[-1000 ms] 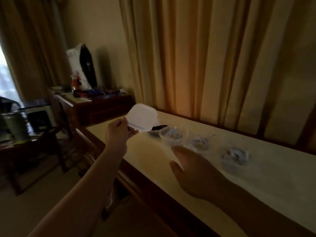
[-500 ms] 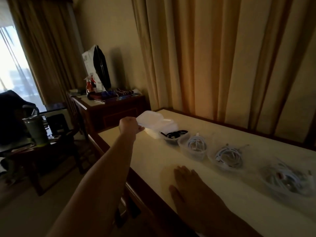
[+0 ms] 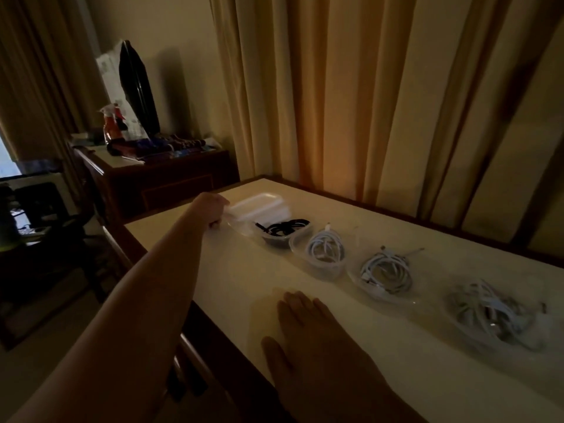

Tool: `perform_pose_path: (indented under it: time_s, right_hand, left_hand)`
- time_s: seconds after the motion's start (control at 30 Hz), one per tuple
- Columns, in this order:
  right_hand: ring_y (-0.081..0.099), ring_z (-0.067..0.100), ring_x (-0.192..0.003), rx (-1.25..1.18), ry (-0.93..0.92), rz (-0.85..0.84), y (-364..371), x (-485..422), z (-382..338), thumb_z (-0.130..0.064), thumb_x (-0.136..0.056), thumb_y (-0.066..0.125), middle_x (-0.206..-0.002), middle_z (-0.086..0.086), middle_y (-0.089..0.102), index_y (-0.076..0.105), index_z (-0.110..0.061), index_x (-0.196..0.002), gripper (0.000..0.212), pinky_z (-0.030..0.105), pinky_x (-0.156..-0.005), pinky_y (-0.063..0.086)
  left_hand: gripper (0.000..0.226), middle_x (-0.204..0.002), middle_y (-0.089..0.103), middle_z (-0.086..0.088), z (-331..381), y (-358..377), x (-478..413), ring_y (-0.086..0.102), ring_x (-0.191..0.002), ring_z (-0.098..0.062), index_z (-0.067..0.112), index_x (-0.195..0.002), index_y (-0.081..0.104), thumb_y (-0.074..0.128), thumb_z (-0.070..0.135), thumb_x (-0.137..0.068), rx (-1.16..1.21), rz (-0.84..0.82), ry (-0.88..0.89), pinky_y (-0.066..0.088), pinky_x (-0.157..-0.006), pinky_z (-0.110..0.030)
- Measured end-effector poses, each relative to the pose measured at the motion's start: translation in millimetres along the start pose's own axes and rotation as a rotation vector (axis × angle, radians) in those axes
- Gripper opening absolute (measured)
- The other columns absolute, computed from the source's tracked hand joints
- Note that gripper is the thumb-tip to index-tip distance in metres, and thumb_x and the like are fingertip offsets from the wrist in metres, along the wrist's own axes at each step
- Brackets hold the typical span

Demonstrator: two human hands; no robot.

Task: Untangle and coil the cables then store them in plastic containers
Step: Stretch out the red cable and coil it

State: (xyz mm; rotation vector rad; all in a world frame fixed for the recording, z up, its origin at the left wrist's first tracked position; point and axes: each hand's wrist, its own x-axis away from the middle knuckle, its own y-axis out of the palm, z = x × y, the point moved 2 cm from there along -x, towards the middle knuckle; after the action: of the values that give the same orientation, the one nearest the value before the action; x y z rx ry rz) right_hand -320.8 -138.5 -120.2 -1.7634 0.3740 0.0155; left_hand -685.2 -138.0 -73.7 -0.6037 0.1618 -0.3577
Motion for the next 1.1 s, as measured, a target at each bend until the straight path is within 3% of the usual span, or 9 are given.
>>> perform_pose_path:
  time_s: [0.07,0.13,0.27,0.37,0.57,0.73,0.9,1.0,1.1]
  right_hand:
    - [0.007,0.019,-0.156,-0.038,-0.001,-0.023,-6.5,3.8,-3.5,-0.055,-0.097,0.013,-0.169,0.008,0.014,0.02,-0.008,-0.159,0.078,0.029,-0.12,-0.011]
    - [0.01,0.02,-0.155,-0.056,0.013,-0.006,-15.1,8.1,-7.7,-0.049,-0.105,0.021,-0.167,0.009,0.017,0.019,-0.008,-0.159,0.067,0.03,-0.124,-0.002]
    - [0.046,0.027,-0.131,-0.079,0.044,0.14,-28.3,13.2,-9.3,-0.04,-0.108,0.033,-0.143,0.013,0.053,0.051,-0.008,-0.14,0.049,0.039,-0.117,0.033]
    - [0.055,0.026,-0.103,-0.1,0.088,0.306,-46.5,40.9,-0.4,-0.038,-0.105,0.038,-0.113,0.01,0.065,0.062,-0.012,-0.119,0.038,0.044,-0.091,0.048]
    - [0.059,0.015,-0.09,-0.009,0.278,0.673,-122.5,178.8,48.1,-0.026,-0.094,0.057,-0.098,0.0,0.07,0.07,-0.019,-0.102,0.017,0.028,-0.079,0.047]
    - [0.06,0.005,-0.078,0.114,0.656,1.007,-198.8,328.2,113.9,-0.024,-0.095,0.056,-0.091,-0.005,0.073,0.074,-0.019,-0.097,0.018,0.024,-0.073,0.046]
    - [0.062,0.023,-0.116,0.203,1.263,0.29,-200.4,444.7,170.1,-0.031,-0.104,0.046,-0.132,0.007,0.063,0.06,-0.02,-0.132,0.033,0.038,-0.1,0.051]
    - [0.063,0.013,-0.1,0.061,1.217,0.144,-188.1,457.2,162.2,-0.03,-0.106,0.045,-0.116,0.001,0.066,0.063,-0.02,-0.123,0.027,0.028,-0.093,0.052]
    - [0.064,0.01,-0.099,0.05,1.118,0.163,-190.5,461.6,164.9,-0.029,-0.105,0.046,-0.113,-0.002,0.068,0.066,-0.022,-0.123,0.028,0.024,-0.09,0.051]
  left_hand:
    - [0.032,-0.105,0.069,-0.021,6.0,-7.7,10.8,0.063,-0.075,-0.031,0.0,-0.128,0.064,0.045,0.009,-0.104,-0.106,0.024,0.023,0.056,-0.072,-0.04]
    - [0.03,-0.12,0.068,-0.023,15.1,-16.0,33.5,0.065,-0.104,-0.039,-0.002,-0.122,0.067,0.046,0.005,-0.101,-0.234,0.19,0.111,0.054,-0.088,-0.044]
    - [0.025,-0.115,0.068,-0.011,41.2,-14.8,123.0,0.061,-0.104,-0.026,0.012,-0.113,0.071,0.049,0.012,-0.102,-0.105,0.395,0.403,0.04,-0.08,-0.032]
    - [0.022,-0.107,0.063,0.01,66.7,5.4,216.8,0.058,-0.097,-0.01,0.026,-0.112,0.071,0.05,0.027,-0.106,0.041,0.223,0.617,0.04,-0.081,-0.028]
    - [0.016,-0.085,0.069,0.018,116.1,57.1,396.2,0.063,-0.079,0.005,0.032,-0.105,0.074,0.057,0.033,-0.103,0.31,-0.127,0.91,0.041,-0.064,-0.007]
    - [0.017,-0.077,0.066,0.019,168.4,109.9,504.8,0.064,-0.077,0.001,0.029,-0.102,0.074,0.059,0.036,-0.1,0.349,-0.47,1.142,0.045,-0.067,-0.011]
    - [0.031,-0.072,0.063,0.012,222.2,186.2,595.4,0.062,-0.071,-0.004,0.024,-0.089,0.07,0.052,0.045,-0.104,0.116,-0.795,1.259,0.05,-0.067,-0.025]
    - [0.048,-0.068,0.058,0.003,263.6,246.6,631.0,0.059,-0.071,-0.015,0.02,-0.071,0.055,0.043,0.049,-0.107,-0.032,-0.858,1.237,0.038,-0.059,-0.032]
    - [0.053,-0.08,0.062,-0.005,294.5,311.0,652.9,0.06,-0.08,-0.021,0.013,-0.081,0.062,0.039,0.053,-0.107,-0.175,-0.928,1.135,0.039,-0.063,-0.032]
